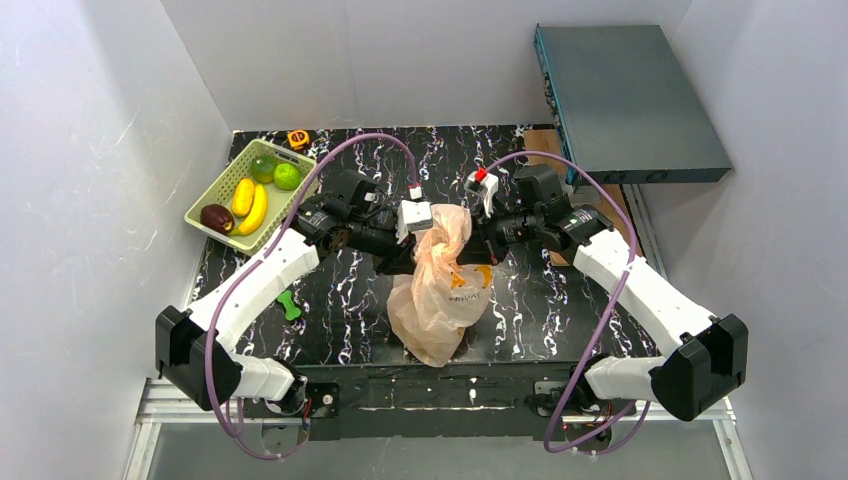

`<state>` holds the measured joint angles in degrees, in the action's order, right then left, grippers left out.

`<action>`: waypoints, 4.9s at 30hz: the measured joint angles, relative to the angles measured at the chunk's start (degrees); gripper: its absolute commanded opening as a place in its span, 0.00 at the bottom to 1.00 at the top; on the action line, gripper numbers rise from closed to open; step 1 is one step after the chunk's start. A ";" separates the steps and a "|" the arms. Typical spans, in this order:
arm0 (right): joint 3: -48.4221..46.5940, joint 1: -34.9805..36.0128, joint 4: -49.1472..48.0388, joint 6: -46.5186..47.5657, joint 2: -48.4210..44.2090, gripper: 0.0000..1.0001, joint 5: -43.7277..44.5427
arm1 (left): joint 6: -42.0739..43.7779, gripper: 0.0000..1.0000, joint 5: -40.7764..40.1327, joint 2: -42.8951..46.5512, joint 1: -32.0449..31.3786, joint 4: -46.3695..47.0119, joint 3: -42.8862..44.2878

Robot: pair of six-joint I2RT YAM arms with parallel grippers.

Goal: Place the fake fruits into the plastic bag and tie a complex knot

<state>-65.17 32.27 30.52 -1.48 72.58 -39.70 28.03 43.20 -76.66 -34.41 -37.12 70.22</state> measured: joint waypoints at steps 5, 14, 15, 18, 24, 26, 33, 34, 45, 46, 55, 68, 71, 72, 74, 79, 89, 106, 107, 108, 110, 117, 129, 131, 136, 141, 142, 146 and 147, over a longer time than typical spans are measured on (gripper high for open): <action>0.00 0.00 1.14 2.32 -0.20 0.01 0.46 | -0.13 0.00 -1.60 0.55 0.17 1.81 -1.60; 0.00 -3.06 10.05 13.51 -6.58 0.01 6.67 | -2.58 0.00 -3.21 5.84 7.96 1.33 -8.11; 0.00 -3.48 10.60 14.45 -7.04 0.01 7.21 | -2.54 0.00 -3.37 6.08 8.66 1.20 -8.81; 0.15 -4.33 12.20 17.68 -7.61 0.01 9.11 | -2.05 0.00 -3.65 6.27 10.03 1.14 -11.54; 2.01 -4.33 12.81 19.45 -6.62 0.01 10.80 | -1.81 0.00 -3.43 4.24 10.12 1.62 -13.64; 1.92 -3.80 12.66 19.50 -5.68 0.11 10.60 | -2.16 0.00 -3.32 3.08 10.16 1.97 -13.62; 0.20 -2.03 12.76 20.17 -2.99 0.69 7.78 | -3.93 0.00 -2.84 0.96 10.27 2.56 -13.25; 0.02 -1.70 12.59 20.35 -2.78 0.69 7.61 | -4.22 0.00 -2.62 0.96 10.27 2.82 -13.03; -0.04 0.66 8.44 19.98 3.19 0.74 10.88 | -5.57 0.00 -1.88 0.96 10.25 3.98 -12.83; -0.04 0.66 8.24 19.93 3.82 0.76 11.58 | -5.60 0.00 -1.90 0.96 10.25 4.07 -12.83; 0.02 1.84 8.33 21.62 5.95 0.24 13.16 | -8.35 0.00 -3.39 0.96 10.25 5.05 -12.83; 0.57 2.93 11.85 30.60 -2.32 0.01 20.20 | -16.63 0.00 -7.98 4.26 15.17 1.77 -10.38; 0.74 3.13 12.20 32.48 -6.58 0.01 22.16 | -16.35 0.00 -8.48 6.23 18.95 -0.33 -8.70; 1.33 3.06 11.85 33.27 -8.07 0.01 22.62 | -15.89 0.00 -8.68 6.91 20.00 -1.29 -8.26; 3.34 2.58 11.30 34.82 -10.62 0.01 23.02 | -14.53 0.00 -8.68 7.58 21.97 -3.43 -7.43; 14.08 -1.25 5.84 39.82 -14.62 0.01 21.53 | -10.14 0.00 -6.49 6.56 29.79 -7.65 -8.00; 22.97 -3.93 -2.67 45.51 -14.84 0.01 18.88 | -1.92 0.00 -3.45 1.05 37.68 -11.43 -13.40; 9.55 -6.97 -0.81 46.18 -9.38 0.01 18.60 | -0.02 0.00 -0.79 -0.13 39.39 -11.41 -2.05; 9.66 -7.13 -1.16 46.16 -8.68 0.01 18.58 | 0.31 0.00 -0.79 -0.72 39.43 -11.13 -2.32; 10.25 -7.13 -1.92 46.12 -8.00 0.01 18.60 | 0.66 0.00 -0.90 -1.46 39.43 -10.67 -2.86; 12.04 -7.13 -3.58 45.99 -6.93 0.01 18.51 | 1.42 0.00 -1.31 -2.84 39.45 -9.53 -4.96; 14.32 -6.99 -4.55 43.60 -2.34 0.01 17.57 | 2.91 0.00 -2.47 -4.52 39.45 -7.89 -11.87; 5.84 -6.78 5.88 40.79 2.19 0.62 22.69 | 0.63 0.55 -9.84 -4.35 38.21 -7.87 -9.86; 3.98 -7.54 8.37 40.09 2.05 0.79 23.98 | 0.35 0.67 -11.41 -4.35 38.95 -8.90 -7.28; -0.90 -7.65 13.03 37.90 0.48 0.98 24.20 | -0.24 0.98 -12.13 -4.00 39.17 -12.11 -0.37; -9.20 -7.06 16.79 34.03 -1.95 0.98 21.35 | -0.66 0.98 -12.59 -3.19 39.08 -17.40 6.69; -11.13 -7.06 17.16 32.87 -2.43 0.98 20.70 | -0.81 0.98 -12.63 -3.21 39.08 -19.41 9.51; -18.88 -7.02 17.75 27.17 -4.09 0.98 19.37 | -2.62 0.98 -12.74 -5.22 39.08 -27.85 24.87; -20.57 -7.02 17.68 25.33 -4.68 0.98 19.45 | -3.19 0.98 -12.81 -5.99 39.08 -29.35 28.52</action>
<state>-85.73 25.26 48.21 23.86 67.90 -20.25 24.84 30.39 -82.65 4.67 -66.48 98.74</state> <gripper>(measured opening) 0.983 0.981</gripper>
